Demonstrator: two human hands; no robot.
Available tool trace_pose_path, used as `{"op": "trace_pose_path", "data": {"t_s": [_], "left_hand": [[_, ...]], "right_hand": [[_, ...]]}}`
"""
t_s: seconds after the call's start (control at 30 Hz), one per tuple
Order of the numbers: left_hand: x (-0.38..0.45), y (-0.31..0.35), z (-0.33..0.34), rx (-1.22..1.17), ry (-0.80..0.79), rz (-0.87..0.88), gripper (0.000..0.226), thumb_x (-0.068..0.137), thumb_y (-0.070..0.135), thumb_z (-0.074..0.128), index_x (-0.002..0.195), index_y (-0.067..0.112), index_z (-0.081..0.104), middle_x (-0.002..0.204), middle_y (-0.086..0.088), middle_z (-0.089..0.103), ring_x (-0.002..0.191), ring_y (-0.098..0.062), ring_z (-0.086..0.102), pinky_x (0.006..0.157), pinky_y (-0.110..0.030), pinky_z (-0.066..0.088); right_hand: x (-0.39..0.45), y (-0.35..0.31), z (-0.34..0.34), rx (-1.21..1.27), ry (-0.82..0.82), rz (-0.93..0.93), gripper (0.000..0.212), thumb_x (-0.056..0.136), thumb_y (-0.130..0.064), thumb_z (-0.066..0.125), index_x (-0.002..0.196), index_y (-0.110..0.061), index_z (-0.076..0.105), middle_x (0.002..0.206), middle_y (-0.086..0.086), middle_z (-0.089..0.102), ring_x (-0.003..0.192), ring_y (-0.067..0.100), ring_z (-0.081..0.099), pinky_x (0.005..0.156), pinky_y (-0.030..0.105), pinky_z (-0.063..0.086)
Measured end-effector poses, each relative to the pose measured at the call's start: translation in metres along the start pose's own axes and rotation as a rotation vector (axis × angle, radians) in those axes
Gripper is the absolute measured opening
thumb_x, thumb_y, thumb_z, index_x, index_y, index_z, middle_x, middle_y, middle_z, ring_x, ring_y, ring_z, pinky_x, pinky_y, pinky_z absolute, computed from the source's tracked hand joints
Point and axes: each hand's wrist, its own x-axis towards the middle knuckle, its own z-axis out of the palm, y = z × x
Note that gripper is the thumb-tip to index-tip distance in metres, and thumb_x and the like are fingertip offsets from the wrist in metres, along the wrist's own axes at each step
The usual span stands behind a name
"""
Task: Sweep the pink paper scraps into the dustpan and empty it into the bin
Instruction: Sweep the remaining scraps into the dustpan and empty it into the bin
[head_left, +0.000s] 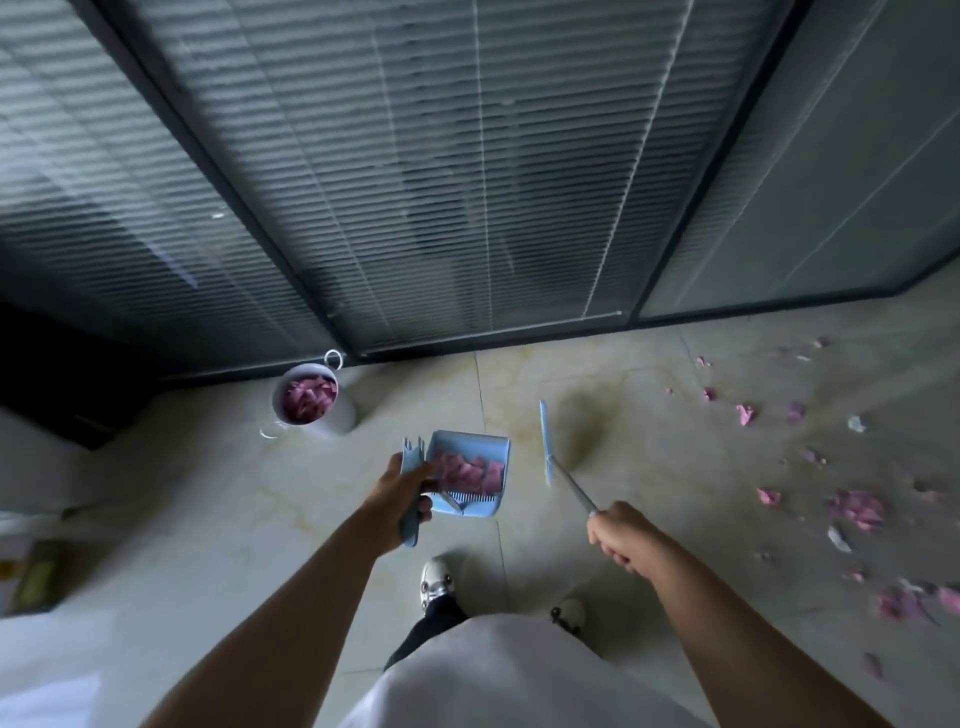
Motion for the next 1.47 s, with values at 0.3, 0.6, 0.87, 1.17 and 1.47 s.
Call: {"op": "trace_pose_path", "data": {"t_s": [0.3,0.6,0.87,1.17,1.47], "left_hand": [[-0.034,0.021,-0.060,-0.465,0.142,0.130,0.024,0.091,0.038,0.050,0.080,0.017,0.045,0.054,-0.002,0.044,0.036,-0.009,0.033,0.034,-0.016,0.027],[-0.078,0.041,-0.098,-0.450,0.465,0.265,0.028,0.096,0.033,0.048,0.074,0.015,0.045,0.045,-0.004,0.039,0.032,-0.012,0.026,0.037,-0.016,0.021],[-0.106,0.064,-0.123,-0.420,0.516,0.372,0.029,0.097,0.033,0.047,0.073,0.017,0.043,0.045,-0.002,0.036,0.030,-0.011,0.024,0.037,-0.015,0.020],[-0.096,0.082,-0.146,-0.138,0.508,0.485,0.027,0.099,0.036,0.048,0.080,0.017,0.043,0.052,-0.005,0.034,0.034,-0.010,0.023,0.038,-0.016,0.019],[-0.043,0.088,-0.154,0.778,0.536,0.444,0.041,0.096,0.039,0.051,0.130,0.018,0.050,0.102,-0.014,0.065,0.092,-0.034,0.062,0.068,-0.029,0.039]], "right_hand": [[0.001,-0.070,0.046,-0.192,-0.124,-0.099,0.007,0.082,-0.009,0.046,0.075,-0.010,0.047,0.057,0.005,0.044,0.041,0.014,0.032,0.041,0.015,0.022],[-0.010,-0.110,0.071,-0.253,-0.197,-0.154,0.016,0.081,-0.006,0.048,0.066,-0.011,0.044,0.054,0.005,0.040,0.040,0.014,0.027,0.039,0.013,0.018],[-0.014,-0.132,0.085,-0.309,-0.216,-0.185,0.009,0.079,-0.006,0.048,0.071,-0.011,0.046,0.054,0.005,0.040,0.040,0.013,0.026,0.042,0.014,0.017],[-0.015,-0.145,0.090,-0.335,-0.217,-0.216,0.010,0.079,-0.006,0.047,0.071,-0.011,0.044,0.055,0.005,0.039,0.042,0.014,0.025,0.044,0.016,0.017],[-0.015,-0.142,0.089,-0.329,-0.202,-0.195,0.008,0.078,-0.008,0.047,0.071,-0.012,0.045,0.054,0.004,0.039,0.041,0.015,0.026,0.043,0.018,0.018]]}}
